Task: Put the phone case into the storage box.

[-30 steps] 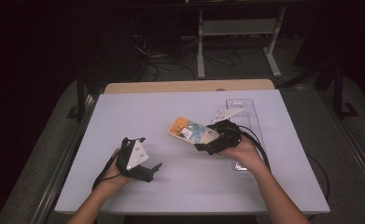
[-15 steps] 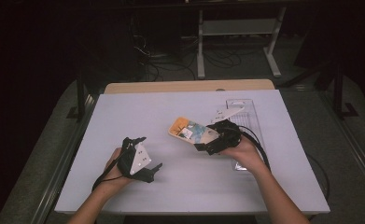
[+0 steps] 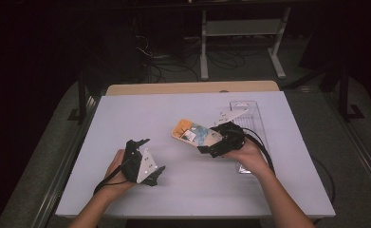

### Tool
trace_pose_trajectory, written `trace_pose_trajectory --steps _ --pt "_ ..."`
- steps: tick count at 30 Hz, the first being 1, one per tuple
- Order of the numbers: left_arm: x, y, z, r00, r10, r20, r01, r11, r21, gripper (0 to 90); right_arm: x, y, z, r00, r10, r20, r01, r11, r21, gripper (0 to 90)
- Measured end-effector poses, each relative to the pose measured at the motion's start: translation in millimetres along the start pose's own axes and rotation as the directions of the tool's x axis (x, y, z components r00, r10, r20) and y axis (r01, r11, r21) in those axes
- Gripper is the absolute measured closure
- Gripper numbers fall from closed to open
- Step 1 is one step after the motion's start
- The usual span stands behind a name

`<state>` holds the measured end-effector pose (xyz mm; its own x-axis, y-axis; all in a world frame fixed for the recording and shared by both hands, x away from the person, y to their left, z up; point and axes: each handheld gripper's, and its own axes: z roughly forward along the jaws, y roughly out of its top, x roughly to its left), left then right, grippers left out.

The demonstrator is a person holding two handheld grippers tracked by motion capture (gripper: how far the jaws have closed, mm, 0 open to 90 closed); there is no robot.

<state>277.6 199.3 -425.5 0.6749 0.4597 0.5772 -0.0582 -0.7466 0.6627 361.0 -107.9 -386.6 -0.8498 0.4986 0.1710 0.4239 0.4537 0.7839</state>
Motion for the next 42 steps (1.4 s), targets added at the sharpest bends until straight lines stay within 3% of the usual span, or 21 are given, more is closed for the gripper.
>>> trace_pose_trajectory --steps 12,20,25,28,35,37,42 --pt "-4.1 1.9 0.7 0.9955 0.082 -0.049 -0.082 0.9966 -0.005 0.1 -1.2 -0.3 0.4 0.9997 -0.021 0.01 0.021 1.0 0.004 10.4" --pt "-4.9 2.8 1.3 0.986 0.144 -0.083 -0.145 0.9895 0.002 0.1 -1.1 -0.3 0.5 0.9997 -0.021 0.012 0.021 1.0 0.005 10.4" --pt "-6.0 3.3 1.7 0.9741 0.196 -0.113 -0.196 0.9805 0.011 0.1 -1.2 -0.3 0.4 0.9997 -0.021 0.011 0.02 1.0 0.005 10.4" --pt "-7.3 3.7 2.3 0.9706 0.207 -0.123 -0.207 0.9782 0.01 0.1 0.1 0.0 0.7 0.9999 -0.012 0.005 0.012 1.0 -0.002 10.4" --pt "-10.3 6.1 4.1 0.9456 0.285 -0.157 -0.283 0.9585 0.031 0.1 0.1 0.1 0.8 0.9999 -0.01 0.007 0.01 1.0 0.0 10.4" --pt "-11.1 6.0 5.9 0.9328 0.314 -0.177 -0.314 0.9491 0.029 0.1 0.1 0.2 1.1 0.9999 -0.01 0.007 0.01 1.0 0.001 10.4" --pt "-12.4 7.1 9.3 0.9081 0.366 -0.203 -0.365 0.9298 0.045 0.1 -0.1 0.5 0.9 1.0 0.006 0.004 -0.006 1.0 0.007 10.4"
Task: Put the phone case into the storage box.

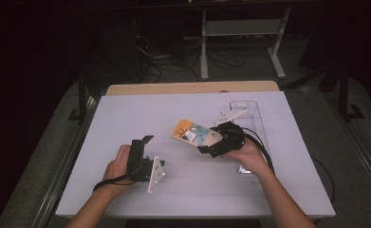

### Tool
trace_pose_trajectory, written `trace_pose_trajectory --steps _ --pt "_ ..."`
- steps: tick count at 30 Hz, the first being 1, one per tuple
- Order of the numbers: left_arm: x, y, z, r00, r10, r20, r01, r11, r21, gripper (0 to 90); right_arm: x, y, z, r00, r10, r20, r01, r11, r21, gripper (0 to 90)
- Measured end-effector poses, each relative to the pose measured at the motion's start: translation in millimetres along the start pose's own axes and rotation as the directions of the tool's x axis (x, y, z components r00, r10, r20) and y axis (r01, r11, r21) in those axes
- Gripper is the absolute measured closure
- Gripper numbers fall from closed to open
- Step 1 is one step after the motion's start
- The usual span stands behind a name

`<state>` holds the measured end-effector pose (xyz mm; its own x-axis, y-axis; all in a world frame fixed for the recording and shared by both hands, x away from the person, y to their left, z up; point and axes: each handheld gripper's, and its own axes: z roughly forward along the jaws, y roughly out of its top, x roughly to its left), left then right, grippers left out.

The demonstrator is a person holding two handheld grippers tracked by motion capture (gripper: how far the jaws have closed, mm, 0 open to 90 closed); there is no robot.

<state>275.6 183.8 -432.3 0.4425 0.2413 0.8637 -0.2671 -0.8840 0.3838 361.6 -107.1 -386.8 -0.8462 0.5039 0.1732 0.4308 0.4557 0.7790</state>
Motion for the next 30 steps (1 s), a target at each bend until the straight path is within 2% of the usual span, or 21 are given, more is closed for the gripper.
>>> trace_pose_trajectory --steps 9,12,14,23,30 --pt "-2.9 6.1 2.2 0.9971 0.07 -0.028 -0.071 0.9975 -0.001 0.1 -0.5 0.7 1.1 0.9999 0.011 0.006 -0.011 1.0 0.011 10.5" --pt "-2.0 8.2 2.9 0.9955 0.087 -0.036 -0.087 0.9962 0.0 0.1 -1.2 0.9 1.2 0.9999 0.017 0.001 -0.017 1.0 0.011 10.5" --pt "-1.8 9.9 4.1 0.9954 0.084 -0.046 -0.084 0.9964 -0.01 0.1 -0.7 1.6 1.7 0.9997 0.023 -0.002 -0.023 1.0 0.019 10.5" --pt "-0.4 21.5 8.3 0.986 0.141 -0.088 -0.143 0.9895 -0.02 0.1 8.8 10.9 7.3 0.9988 0.017 -0.045 -0.017 1.0 0.019 10.5" --pt "0.6 27.5 12.0 0.982 0.155 -0.107 -0.159 0.9868 -0.029 0.1 12.8 14.1 11.3 0.9972 0.012 -0.073 -0.011 1.0 0.021 10.5"
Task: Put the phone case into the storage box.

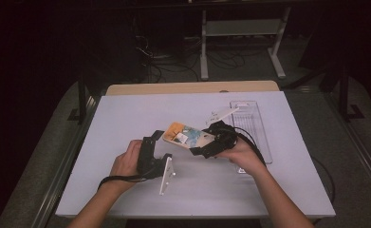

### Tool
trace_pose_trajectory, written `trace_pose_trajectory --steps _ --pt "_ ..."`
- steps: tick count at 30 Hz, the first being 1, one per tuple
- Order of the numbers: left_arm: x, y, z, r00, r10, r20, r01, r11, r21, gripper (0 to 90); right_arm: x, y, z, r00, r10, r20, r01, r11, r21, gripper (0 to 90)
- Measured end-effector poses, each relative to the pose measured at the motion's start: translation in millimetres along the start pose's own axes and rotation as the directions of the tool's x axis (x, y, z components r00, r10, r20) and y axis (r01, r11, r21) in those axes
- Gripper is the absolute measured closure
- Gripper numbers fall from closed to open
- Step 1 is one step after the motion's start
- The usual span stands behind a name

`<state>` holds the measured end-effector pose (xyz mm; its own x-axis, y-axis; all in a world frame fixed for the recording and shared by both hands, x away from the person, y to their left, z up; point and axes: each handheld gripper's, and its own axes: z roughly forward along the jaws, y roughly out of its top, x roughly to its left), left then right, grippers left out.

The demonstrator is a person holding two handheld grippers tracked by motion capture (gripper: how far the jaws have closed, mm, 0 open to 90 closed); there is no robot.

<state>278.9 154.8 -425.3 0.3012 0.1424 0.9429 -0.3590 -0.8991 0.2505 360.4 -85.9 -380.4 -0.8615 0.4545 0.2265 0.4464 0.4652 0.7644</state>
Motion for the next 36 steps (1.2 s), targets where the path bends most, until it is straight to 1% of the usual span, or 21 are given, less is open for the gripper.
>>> trace_pose_trajectory --steps 5,8,11,15,18,20,22,26,27,28,29,32,33,34,35,36 --pt "0.4 5.2 3.7 0.9994 0.025 -0.024 -0.025 0.9996 -0.012 1.5 0.5 0.7 0.2 1.0 0.009 -0.002 -0.009 1.0 -0.005 10.5" --pt "0.4 7.7 5.7 0.9988 0.039 -0.028 -0.04 0.999 -0.021 1.8 1.0 0.9 -0.3 0.9999 0.011 -0.007 -0.011 1.0 -0.008 10.4" --pt "0.2 8.9 7.9 0.9971 0.064 -0.041 -0.065 0.9976 -0.025 5.2 1.5 1.1 0.8 0.9999 0.006 -0.01 -0.006 1.0 -0.008 10.5" --pt "0.6 9.8 11.1 0.995 0.083 -0.056 -0.085 0.996 -0.03 7.2 2.1 1.1 2.4 0.9999 0.006 -0.01 -0.007 1.0 -0.005 10.5" --pt "-0.3 11.1 12.7 0.9913 0.112 -0.068 -0.115 0.9925 -0.04 13.4 2.0 1.4 2.5 0.9999 0.007 -0.01 -0.007 1.0 -0.009 10.4" --pt "-1.1 12.0 14.0 0.9905 0.117 -0.072 -0.12 0.9918 -0.044 14.2 1.7 1.4 2.4 0.9999 0.007 -0.009 -0.007 1.0 -0.011 10.4" --pt "-1.5 12.6 14.7 0.9886 0.131 -0.074 -0.135 0.9897 -0.049 15.9 1.6 1.4 2.5 0.9999 0.009 -0.008 -0.009 1.0 -0.008 10.5" --pt "-1.7 15.4 16.1 0.9855 0.15 -0.079 -0.155 0.9855 -0.068 23.2 0.9 1.3 1.5 0.9999 0.006 -0.009 -0.006 1.0 -0.013 10.4" --pt "-1.0 16.5 16.3 0.9817 0.173 -0.08 -0.178 0.9823 -0.06 24.7 1.0 1.3 1.2 0.9999 0.013 -0.008 -0.013 1.0 -0.012 10.4" --pt "-1.2 17.1 17.2 0.9793 0.183 -0.087 -0.188 0.9803 -0.06 26.3 0.7 1.0 1.3 0.9999 0.014 -0.009 -0.014 1.0 -0.012 10.4" --pt "-1.0 17.9 18.3 0.9779 0.192 -0.084 -0.197 0.9786 -0.06 28.0 0.6 0.9 1.5 0.9998 0.015 -0.009 -0.016 1.0 -0.01 10.4" --pt "-2.1 18.6 19.2 0.9785 0.189 -0.083 -0.194 0.9789 -0.063 33.0 0.2 0.4 2.3 0.9999 0.01 -0.009 -0.01 1.0 -0.006 10.4" --pt "-3.1 18.8 19.4 0.9773 0.195 -0.083 -0.2 0.9778 -0.062 34.5 0.4 0.6 2.5 0.9999 0.006 -0.009 -0.006 1.0 -0.007 10.4" --pt "-3.9 19.1 19.5 0.9757 0.202 -0.084 -0.208 0.9765 -0.057 36.0 1.6 1.1 2.2 0.9998 0.015 -0.013 -0.015 1.0 -0.009 10.4" --pt "-4.7 19.4 19.6 0.9754 0.203 -0.085 -0.208 0.9765 -0.055 38.2 1.5 1.2 2.0 0.9999 0.013 -0.012 -0.013 1.0 -0.011 10.4" --pt "-5.1 20.0 19.7 0.9743 0.211 -0.079 -0.216 0.9749 -0.055 39.5 1.4 1.2 1.7 0.9999 0.012 -0.012 -0.012 1.0 -0.012 10.4"
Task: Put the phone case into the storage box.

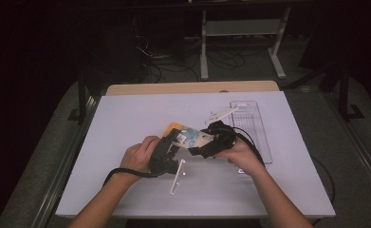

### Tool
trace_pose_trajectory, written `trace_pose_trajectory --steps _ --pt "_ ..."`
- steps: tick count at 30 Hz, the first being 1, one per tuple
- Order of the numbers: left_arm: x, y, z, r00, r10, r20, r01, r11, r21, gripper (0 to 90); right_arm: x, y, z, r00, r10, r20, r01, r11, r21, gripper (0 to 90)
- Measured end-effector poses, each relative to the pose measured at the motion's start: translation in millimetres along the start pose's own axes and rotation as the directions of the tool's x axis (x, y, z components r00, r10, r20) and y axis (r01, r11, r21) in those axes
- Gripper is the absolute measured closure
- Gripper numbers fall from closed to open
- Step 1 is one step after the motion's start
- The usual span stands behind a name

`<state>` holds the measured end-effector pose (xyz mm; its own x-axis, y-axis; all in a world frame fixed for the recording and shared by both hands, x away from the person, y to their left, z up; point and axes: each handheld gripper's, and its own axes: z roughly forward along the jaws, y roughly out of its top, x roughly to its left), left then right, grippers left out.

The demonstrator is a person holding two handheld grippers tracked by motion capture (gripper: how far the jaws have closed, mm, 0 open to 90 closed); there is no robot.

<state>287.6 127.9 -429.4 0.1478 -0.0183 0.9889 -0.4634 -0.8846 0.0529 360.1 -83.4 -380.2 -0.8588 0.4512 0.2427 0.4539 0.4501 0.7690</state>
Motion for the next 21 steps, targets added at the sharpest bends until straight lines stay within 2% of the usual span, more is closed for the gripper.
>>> trace_pose_trajectory --steps 3,5,13,21 --pt "-1.7 2.0 -1.3 0.9998 0.02 0.0 -0.02 0.9998 0.004 46.1 0.3 -0.4 -0.1 1.0 0.002 0.0 -0.002 1.0 0.003 10.4" --pt "-3.0 2.4 -1.4 0.9995 0.032 -0.002 -0.032 0.9995 0.006 46.7 0.4 -0.5 0.3 1.0 0.004 -0.002 -0.004 1.0 0.003 10.4" --pt "-3.5 2.1 -1.9 0.9989 0.047 0.002 -0.047 0.9988 0.013 57.0 0.3 -0.3 1.2 1.0 0.002 -0.009 -0.002 1.0 -0.001 10.3" --pt "-2.9 2.1 -2.4 0.9983 0.058 0.002 -0.058 0.9982 0.013 63.6 1.9 -0.1 2.6 0.9999 -0.002 -0.011 0.002 1.0 0.003 10.3"
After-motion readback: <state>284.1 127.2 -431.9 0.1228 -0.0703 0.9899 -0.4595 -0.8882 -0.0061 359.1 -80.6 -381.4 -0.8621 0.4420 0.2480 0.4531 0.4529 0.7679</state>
